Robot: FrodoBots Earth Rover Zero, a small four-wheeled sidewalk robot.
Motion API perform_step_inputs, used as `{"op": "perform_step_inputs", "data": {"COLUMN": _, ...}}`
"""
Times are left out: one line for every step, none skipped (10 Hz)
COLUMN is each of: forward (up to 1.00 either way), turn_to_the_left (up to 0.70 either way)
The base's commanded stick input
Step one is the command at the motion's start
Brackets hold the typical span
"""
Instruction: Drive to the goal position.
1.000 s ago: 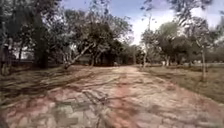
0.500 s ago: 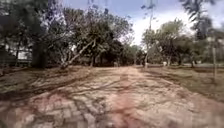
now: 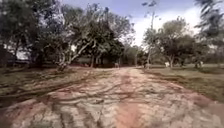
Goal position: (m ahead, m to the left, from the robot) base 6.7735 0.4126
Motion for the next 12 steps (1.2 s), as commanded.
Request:
{"op": "perform_step_inputs", "data": {"forward": 0.85, "turn_to_the_left": 0.0}}
{"op": "perform_step_inputs", "data": {"forward": 0.85, "turn_to_the_left": -0.05}}
{"op": "perform_step_inputs", "data": {"forward": 0.85, "turn_to_the_left": -0.1}}
{"op": "perform_step_inputs", "data": {"forward": 0.85, "turn_to_the_left": -0.2}}
{"op": "perform_step_inputs", "data": {"forward": 0.85, "turn_to_the_left": -0.31}}
{"op": "perform_step_inputs", "data": {"forward": 0.85, "turn_to_the_left": 0.0}}
{"op": "perform_step_inputs", "data": {"forward": 0.85, "turn_to_the_left": 0.0}}
{"op": "perform_step_inputs", "data": {"forward": 0.85, "turn_to_the_left": 0.0}}
{"op": "perform_step_inputs", "data": {"forward": 0.85, "turn_to_the_left": 0.0}}
{"op": "perform_step_inputs", "data": {"forward": 0.85, "turn_to_the_left": 0.0}}
{"op": "perform_step_inputs", "data": {"forward": 0.85, "turn_to_the_left": 0.0}}
{"op": "perform_step_inputs", "data": {"forward": 0.85, "turn_to_the_left": 0.0}}
